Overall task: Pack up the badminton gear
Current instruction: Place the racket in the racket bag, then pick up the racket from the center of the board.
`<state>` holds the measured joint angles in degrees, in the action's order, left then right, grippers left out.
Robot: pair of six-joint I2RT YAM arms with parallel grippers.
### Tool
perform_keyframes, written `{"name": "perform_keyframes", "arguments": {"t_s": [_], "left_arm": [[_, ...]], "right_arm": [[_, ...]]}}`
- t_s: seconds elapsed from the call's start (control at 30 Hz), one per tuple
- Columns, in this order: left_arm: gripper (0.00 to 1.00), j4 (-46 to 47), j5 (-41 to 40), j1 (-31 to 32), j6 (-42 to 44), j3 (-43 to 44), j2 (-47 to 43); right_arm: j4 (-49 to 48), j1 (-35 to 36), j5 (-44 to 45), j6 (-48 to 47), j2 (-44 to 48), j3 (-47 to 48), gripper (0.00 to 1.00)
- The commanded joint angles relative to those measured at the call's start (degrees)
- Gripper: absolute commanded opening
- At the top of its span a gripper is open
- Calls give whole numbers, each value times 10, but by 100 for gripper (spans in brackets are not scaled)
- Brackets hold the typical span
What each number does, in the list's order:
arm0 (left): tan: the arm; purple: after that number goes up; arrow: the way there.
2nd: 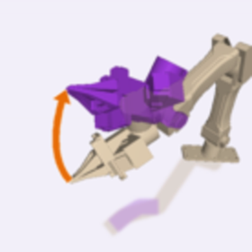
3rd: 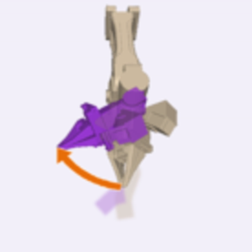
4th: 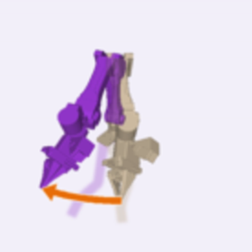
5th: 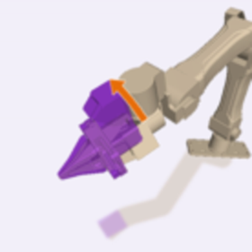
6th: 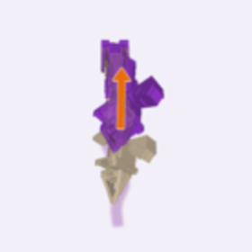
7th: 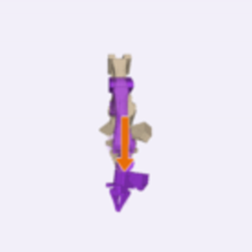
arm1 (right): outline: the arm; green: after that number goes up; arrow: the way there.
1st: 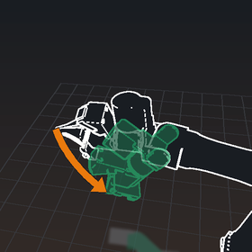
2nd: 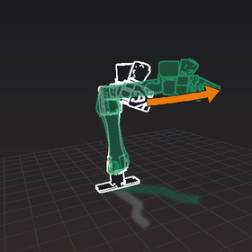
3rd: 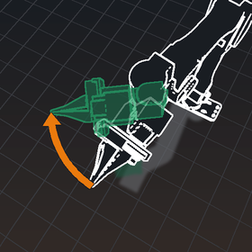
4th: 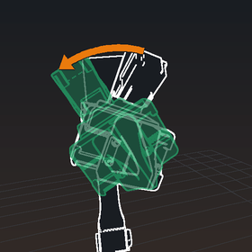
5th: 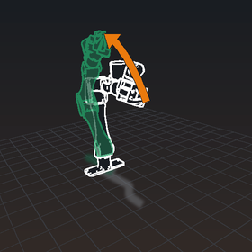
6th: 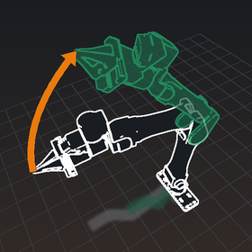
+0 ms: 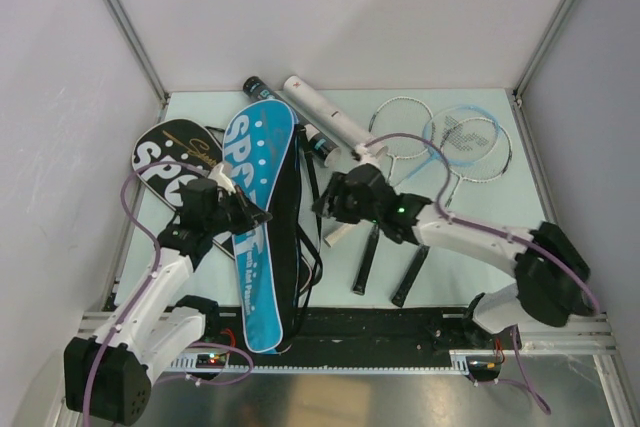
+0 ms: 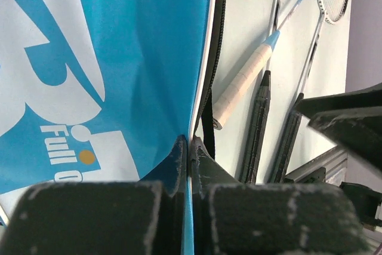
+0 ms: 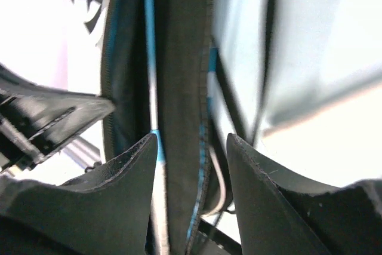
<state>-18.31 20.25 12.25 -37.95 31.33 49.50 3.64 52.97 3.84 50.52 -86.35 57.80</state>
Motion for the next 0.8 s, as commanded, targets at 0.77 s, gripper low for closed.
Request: {"name": "perform_keyframes", "arguments": {"t_s": [0.77], "left_arm": [[0, -10, 67, -1, 97, 40, -12]], "right_arm": [[37, -309, 121, 167, -8, -107, 48]]}}
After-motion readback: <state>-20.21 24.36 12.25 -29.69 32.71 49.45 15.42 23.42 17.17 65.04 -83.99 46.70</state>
